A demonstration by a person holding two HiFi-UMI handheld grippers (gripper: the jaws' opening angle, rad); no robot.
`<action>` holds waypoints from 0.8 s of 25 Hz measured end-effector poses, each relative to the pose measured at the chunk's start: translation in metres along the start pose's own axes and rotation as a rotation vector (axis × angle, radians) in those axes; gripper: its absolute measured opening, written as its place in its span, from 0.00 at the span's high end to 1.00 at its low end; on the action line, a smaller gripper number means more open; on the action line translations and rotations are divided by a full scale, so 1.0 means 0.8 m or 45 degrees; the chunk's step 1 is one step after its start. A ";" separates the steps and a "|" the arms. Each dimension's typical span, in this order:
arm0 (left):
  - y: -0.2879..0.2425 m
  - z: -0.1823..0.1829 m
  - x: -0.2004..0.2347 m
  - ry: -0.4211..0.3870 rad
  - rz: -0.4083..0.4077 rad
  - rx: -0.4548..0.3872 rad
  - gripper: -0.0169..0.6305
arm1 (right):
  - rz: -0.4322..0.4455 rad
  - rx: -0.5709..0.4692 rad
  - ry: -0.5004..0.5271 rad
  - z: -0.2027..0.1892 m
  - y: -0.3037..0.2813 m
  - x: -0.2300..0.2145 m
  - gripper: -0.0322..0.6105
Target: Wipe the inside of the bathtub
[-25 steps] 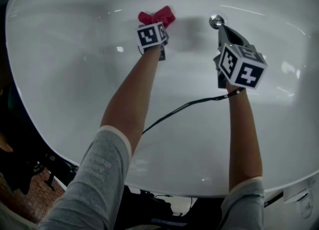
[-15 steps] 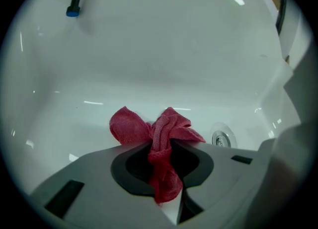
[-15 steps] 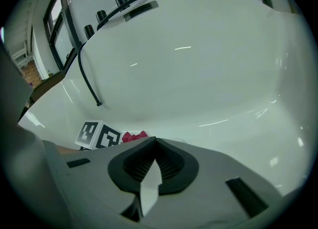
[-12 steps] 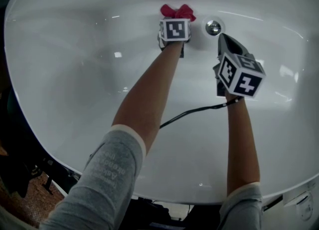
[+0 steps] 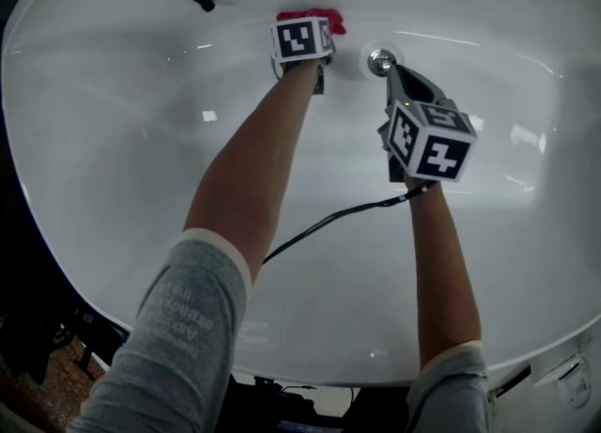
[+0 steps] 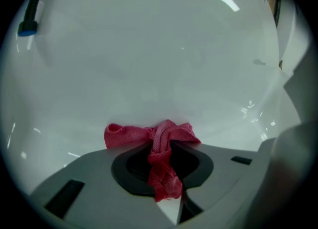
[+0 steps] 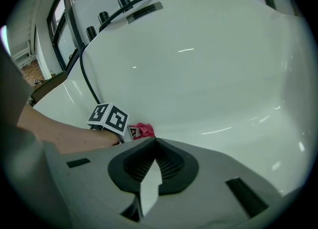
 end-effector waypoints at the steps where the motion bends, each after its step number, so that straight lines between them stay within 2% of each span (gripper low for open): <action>1: 0.001 0.003 -0.010 0.020 -0.080 0.017 0.86 | 0.002 -0.012 0.000 0.006 0.002 0.001 0.94; 2: 0.006 0.006 -0.015 0.022 -0.111 0.024 0.86 | 0.005 -0.024 -0.002 0.012 0.005 0.003 0.94; 9: 0.069 0.049 -0.045 0.027 -0.121 -0.033 0.86 | 0.017 -0.089 0.007 0.058 0.045 0.021 0.94; 15: 0.136 0.103 -0.062 -0.052 -0.050 -0.120 0.86 | 0.012 -0.119 0.021 0.097 0.094 0.036 0.94; 20: 0.195 0.146 -0.106 -0.070 -0.129 -0.148 0.86 | 0.022 -0.158 0.030 0.135 0.146 0.051 0.94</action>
Point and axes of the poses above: the fingertips, and each gripper's own axes: y backward along the fingers, x to its left, z out of its top, the point moved 10 cm from there along y, backward along the fingers, and after that the axes turned 13 degrees about y, right-handed, at the moved point
